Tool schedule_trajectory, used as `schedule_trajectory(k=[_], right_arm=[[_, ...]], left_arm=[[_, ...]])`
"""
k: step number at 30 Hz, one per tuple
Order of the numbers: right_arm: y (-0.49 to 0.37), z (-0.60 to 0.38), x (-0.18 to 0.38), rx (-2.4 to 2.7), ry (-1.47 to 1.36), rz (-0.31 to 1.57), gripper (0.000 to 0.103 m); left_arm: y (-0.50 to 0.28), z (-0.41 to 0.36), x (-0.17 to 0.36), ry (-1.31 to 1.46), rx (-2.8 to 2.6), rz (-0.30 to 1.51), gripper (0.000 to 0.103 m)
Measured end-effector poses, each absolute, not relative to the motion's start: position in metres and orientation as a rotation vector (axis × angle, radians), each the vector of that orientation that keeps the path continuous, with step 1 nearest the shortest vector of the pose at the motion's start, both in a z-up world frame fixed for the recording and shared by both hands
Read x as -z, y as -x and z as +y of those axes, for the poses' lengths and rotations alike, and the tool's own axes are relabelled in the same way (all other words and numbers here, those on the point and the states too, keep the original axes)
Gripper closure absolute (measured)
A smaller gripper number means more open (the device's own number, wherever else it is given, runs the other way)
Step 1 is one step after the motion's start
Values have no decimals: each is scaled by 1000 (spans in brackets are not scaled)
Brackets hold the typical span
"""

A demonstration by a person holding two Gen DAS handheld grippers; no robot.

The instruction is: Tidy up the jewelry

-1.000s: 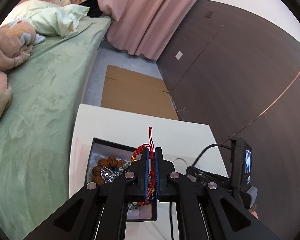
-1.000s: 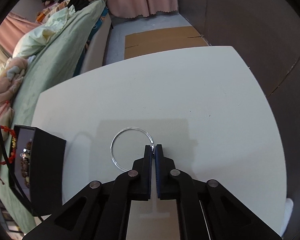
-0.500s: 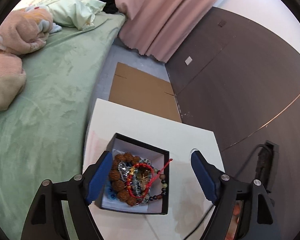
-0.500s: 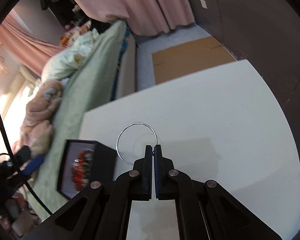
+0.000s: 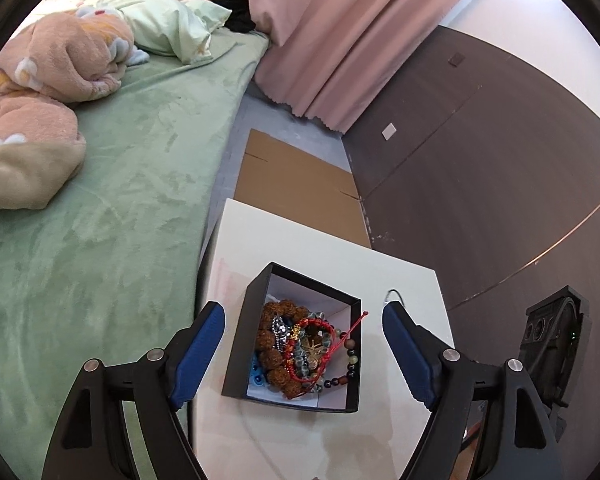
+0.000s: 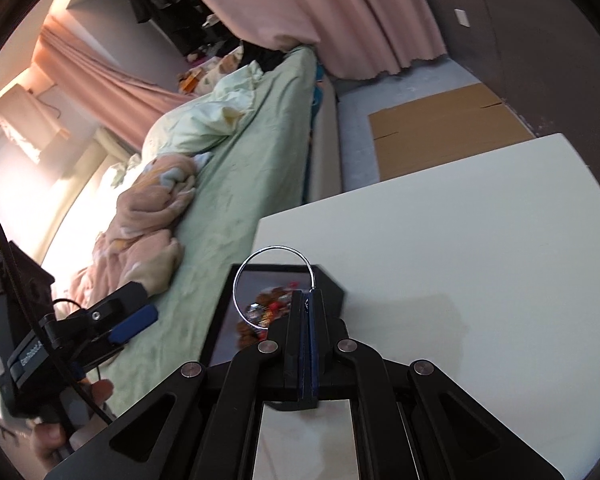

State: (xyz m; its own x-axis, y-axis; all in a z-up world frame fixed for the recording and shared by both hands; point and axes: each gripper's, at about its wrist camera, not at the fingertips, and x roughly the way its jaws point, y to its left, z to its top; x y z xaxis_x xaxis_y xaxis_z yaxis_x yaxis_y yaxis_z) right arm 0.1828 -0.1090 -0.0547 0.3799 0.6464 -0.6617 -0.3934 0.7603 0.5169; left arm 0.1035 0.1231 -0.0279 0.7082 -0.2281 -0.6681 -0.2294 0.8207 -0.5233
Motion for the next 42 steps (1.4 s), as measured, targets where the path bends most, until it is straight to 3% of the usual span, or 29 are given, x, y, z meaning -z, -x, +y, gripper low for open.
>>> schedule_trajectory(k=[5, 6, 7, 8, 9, 19, 25, 29, 32, 35, 38, 42], right_arm=[[-169, -82, 49, -737, -232, 956, 99], [-168, -74, 51, -728, -196, 973, 95], [-168, -69, 55, -734, -181, 1002, 88], [-168, -67, 58, -738, -182, 1024, 68], [-169, -67, 62, -732, -190, 1042, 55], [-160, -101, 64, -671, -251, 1029, 54], [-152, -118, 57, -644, -266, 1011, 54], [-148, -135, 47, -620, -281, 976, 35], [-144, -147, 40, -609, -287, 957, 34], [-140, -159, 35, -593, -294, 953, 25], [-135, -170, 29, -565, -283, 947, 23], [-128, -179, 24, -544, -265, 936, 5]], left_arm=[[-99, 128, 25, 631, -7, 787, 18], [-97, 129, 25, 633, -12, 785, 18], [-96, 130, 25, 635, -17, 783, 18], [-95, 132, 25, 638, -20, 781, 18], [-93, 133, 25, 642, -19, 780, 17], [-81, 132, 19, 635, -16, 764, 15], [-73, 119, 14, 579, -2, 747, 9], [-67, 110, 9, 541, -19, 722, 9], [-63, 104, 6, 509, -24, 709, 7], [-59, 89, 1, 449, 1, 692, 4], [-55, 73, -5, 382, 22, 672, 0], [-53, 52, -4, 292, 40, 678, 0]])
